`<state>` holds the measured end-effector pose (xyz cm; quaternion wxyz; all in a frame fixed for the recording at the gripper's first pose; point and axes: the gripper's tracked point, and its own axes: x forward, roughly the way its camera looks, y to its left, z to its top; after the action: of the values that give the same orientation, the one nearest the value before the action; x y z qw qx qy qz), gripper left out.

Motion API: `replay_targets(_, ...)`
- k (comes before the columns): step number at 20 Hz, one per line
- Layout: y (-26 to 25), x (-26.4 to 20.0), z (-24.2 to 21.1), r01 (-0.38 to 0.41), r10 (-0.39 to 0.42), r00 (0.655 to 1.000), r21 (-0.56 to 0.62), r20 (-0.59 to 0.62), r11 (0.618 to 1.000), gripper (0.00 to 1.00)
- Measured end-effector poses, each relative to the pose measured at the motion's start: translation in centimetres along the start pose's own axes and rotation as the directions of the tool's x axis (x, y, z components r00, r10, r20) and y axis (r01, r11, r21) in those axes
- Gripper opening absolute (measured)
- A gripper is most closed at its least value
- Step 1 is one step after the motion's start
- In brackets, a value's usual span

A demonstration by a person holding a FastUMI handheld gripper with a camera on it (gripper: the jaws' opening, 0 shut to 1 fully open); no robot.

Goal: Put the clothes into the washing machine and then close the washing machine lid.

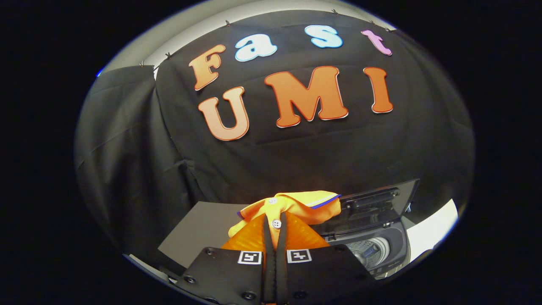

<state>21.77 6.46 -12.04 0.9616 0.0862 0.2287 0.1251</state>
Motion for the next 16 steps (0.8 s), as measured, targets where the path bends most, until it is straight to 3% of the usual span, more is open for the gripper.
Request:
replay_targets(7,-11.5,-2.7,-0.9,0.038,-0.038,0.999,-0.001,-0.02,0.999,0.08)
replay_targets(16,-19.7,3.0,-8.6,0.073,-0.069,0.989,0.026,-0.134,0.997,0.08)
